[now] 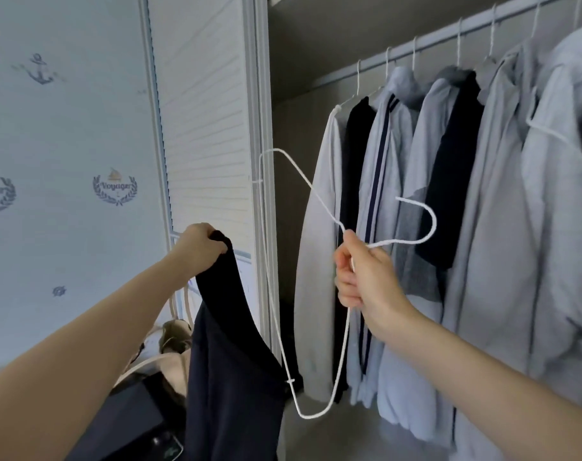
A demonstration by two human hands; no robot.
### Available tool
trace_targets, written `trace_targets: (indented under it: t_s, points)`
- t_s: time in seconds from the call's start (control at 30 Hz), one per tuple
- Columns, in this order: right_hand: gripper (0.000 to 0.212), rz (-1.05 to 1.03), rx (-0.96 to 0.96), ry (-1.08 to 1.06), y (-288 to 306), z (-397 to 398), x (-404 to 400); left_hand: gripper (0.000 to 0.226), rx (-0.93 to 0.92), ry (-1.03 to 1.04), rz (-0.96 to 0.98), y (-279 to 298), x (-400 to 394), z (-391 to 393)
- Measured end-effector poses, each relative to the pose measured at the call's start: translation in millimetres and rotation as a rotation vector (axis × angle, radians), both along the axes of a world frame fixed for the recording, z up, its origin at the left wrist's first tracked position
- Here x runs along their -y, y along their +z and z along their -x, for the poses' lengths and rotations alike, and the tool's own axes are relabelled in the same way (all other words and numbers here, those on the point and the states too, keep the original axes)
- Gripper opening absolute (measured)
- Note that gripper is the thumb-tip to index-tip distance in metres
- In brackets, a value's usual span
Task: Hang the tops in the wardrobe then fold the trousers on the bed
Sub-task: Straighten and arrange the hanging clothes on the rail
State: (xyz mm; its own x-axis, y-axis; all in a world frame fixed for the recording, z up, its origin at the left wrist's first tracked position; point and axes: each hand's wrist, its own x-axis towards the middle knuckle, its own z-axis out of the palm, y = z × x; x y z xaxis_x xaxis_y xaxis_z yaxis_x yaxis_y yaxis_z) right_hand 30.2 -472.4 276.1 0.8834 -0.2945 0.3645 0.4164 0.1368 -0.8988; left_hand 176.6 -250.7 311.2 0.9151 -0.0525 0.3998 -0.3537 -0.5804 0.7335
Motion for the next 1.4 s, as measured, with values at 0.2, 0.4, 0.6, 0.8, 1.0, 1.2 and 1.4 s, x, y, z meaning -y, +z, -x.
trace_targets:
  t_s: [0.2,0.4,0.6,0.8,1.0,1.2,1.4]
  points:
    - [0.050,-0.148,0.136,0.012,13,26,1,0.018,0.045,-0.051,-0.180,-8,-6,-13]
    - [0.053,-0.292,0.308,0.007,28,34,2,0.030,0.015,-0.140,-0.336,-17,5,-24]
    - [0.048,0.215,-0.233,-0.081,6,32,10,0.032,0.089,-0.127,-0.444,-27,15,-35]
    - [0.048,0.326,-0.422,-0.089,-2,33,25,0.035,0.071,-0.076,-0.481,-34,17,-47]
    - [0.044,0.449,-0.540,-0.085,-8,23,17,0.037,0.092,-0.146,-0.484,-26,37,-33]
    - [0.037,0.466,-0.561,-0.092,-20,-3,-9,0.039,0.251,-0.349,-0.541,-18,92,36]
    - [0.036,0.282,-0.247,-0.203,-8,2,5,0.022,0.195,-0.661,-0.337,4,96,59]
